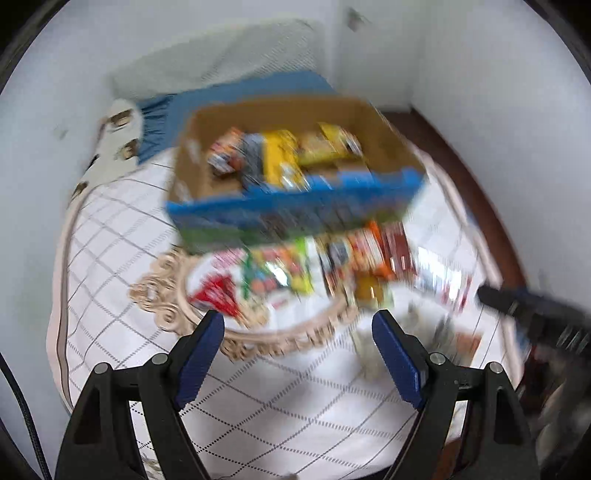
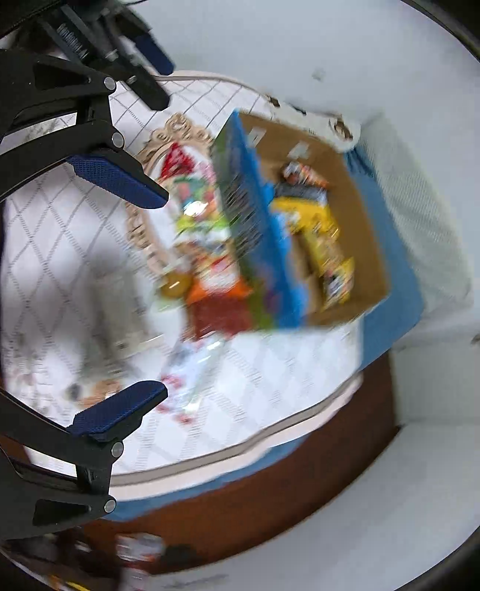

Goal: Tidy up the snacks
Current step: 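Grasp the white wrapped pastry with the left tool while the right grasps the oat cookie packet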

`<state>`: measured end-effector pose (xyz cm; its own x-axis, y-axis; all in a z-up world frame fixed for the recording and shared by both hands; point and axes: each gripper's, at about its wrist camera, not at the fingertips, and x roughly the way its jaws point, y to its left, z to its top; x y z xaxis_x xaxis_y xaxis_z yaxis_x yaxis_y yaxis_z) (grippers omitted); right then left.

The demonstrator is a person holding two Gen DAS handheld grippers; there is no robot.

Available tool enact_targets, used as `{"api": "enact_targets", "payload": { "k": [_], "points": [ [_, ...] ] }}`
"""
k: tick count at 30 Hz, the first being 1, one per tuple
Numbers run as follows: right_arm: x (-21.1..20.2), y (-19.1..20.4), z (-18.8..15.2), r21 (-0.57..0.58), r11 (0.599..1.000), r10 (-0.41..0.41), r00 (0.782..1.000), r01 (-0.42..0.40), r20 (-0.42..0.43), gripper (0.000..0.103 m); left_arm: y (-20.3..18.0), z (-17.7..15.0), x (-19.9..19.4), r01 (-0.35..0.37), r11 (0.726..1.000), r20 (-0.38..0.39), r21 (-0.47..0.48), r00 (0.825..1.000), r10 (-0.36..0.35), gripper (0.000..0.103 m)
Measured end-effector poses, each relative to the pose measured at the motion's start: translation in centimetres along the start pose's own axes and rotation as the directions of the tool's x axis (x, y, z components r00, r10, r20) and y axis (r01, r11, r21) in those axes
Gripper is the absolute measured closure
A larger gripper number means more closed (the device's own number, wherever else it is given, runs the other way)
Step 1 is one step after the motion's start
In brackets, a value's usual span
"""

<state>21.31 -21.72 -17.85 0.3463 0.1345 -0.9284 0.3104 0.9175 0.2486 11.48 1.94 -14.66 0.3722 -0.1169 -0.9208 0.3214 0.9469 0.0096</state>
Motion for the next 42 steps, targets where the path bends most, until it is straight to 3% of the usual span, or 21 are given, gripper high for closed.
{"api": "enact_targets", "payload": {
  "k": [3,6,10,13,16,19,20,23,26,28,30,31,34,38,40,41,42],
  "points": [
    [1.4,-4.1,-1.3,0.091,0.996,0.007,0.999,-0.003,-0.042,0.007,-4.5,-1.2,3.7,-0.009,0.984,-0.082,0.175,0.996,0.023,0.021],
    [2.7,-8.0,-2.3,0.157,0.988,0.023,0.997,-0.010,-0.079,0.007,-8.7,-2.1,7.3,0.012,0.944,-0.153,0.328,0.987,0.040,0.021],
    [4.6,-11.5,-2.5,0.194,0.981,0.046,0.990,-0.020,-0.131,0.007,-13.7,-2.9,11.4,0.032,0.849,-0.207,0.528,0.974,0.092,0.021],
    [6.2,-13.4,-2.3,0.203,0.979,0.041,0.985,-0.006,-0.169,0.007,-15.6,-2.8,14.7,0.103,0.809,-0.308,0.579,0.946,0.101,0.021],
    [7.5,-14.8,-2.1,0.191,0.982,0.047,0.978,-0.008,-0.203,0.007,-16.6,-3.6,17.4,0.122,0.769,-0.357,0.627,0.923,0.145,0.021],
    [8.3,-15.3,-2.3,0.144,0.990,0.039,0.972,-0.006,-0.230,0.007,-17.2,-4.7,18.4,0.128,0.749,-0.355,0.650,0.923,0.150,0.025],
    [8.5,-15.2,-2.4,0.127,0.992,0.040,0.969,-0.010,-0.242,0.007,-17.1,-4.8,18.3,0.144,0.759,-0.361,0.635,0.924,0.128,0.035],
    [8.5,-13.8,-2.7,0.002,1.000,0.019,0.963,-0.019,-0.268,0.007,-16.3,-4.9,17.6,0.140,0.817,-0.362,0.559,0.928,0.088,0.042],
    [8.7,-10.7,-3.0,-0.213,0.977,-0.070,0.958,0.009,-0.278,0.007,-14.1,-4.9,17.0,0.113,0.895,-0.383,0.432,0.921,0.069,0.046],
    [9.4,-8.9,-3.3,-0.330,0.944,-0.120,0.949,0.019,-0.291,0.007,-11.8,-5.4,16.5,0.089,0.948,-0.422,0.306,0.905,0.051,0.046],
    [10.5,-7.1,-3.7,-0.441,0.897,-0.181,0.938,0.035,-0.295,0.007,-9.5,-6.2,16.1,0.086,0.981,-0.466,0.174,0.885,0.005,0.046],
    [11.4,-5.9,-4.1,-0.511,0.859,-0.222,0.930,0.045,-0.292,0.007,-8.2,-6.8,16.0,0.061,0.991,-0.480,0.118,0.877,0.004,0.046],
    [13.8,-4.1,-4.9,-0.623,0.781,-0.298,0.904,0.046,-0.307,0.007,-5.7,-8.0,15.6,0.044,0.999,-0.483,0.019,0.875,-0.029,0.046],
    [16.8,-2.9,-6.1,-0.706,0.708,-0.382,0.861,0.038,-0.336,0.007,-2.3,-9.7,15.8,0.019,0.997,-0.485,-0.079,0.873,-0.055,0.046],
    [17.4,-2.9,-6.2,-0.693,0.720,-0.388,0.854,0.044,-0.348,0.013,-1.4,-10.1,15.7,0.034,0.995,-0.485,-0.091,0.871,-0.074,0.046],
    [17.6,-3.3,-5.9,-0.657,0.752,-0.381,0.851,0.058,-0.361,0.026,-1.2,-10.2,15.6,0.046,0.995,-0.488,-0.085,0.869,-0.082,0.046],
    [17.6,-3.6,-5.6,-0.621,0.781,-0.366,0.853,0.065,-0.372,0.030,-1.3,-10.4,15.5,0.057,0.996,-0.489,-0.065,0.868,-0.082,0.046]
  ]
}}
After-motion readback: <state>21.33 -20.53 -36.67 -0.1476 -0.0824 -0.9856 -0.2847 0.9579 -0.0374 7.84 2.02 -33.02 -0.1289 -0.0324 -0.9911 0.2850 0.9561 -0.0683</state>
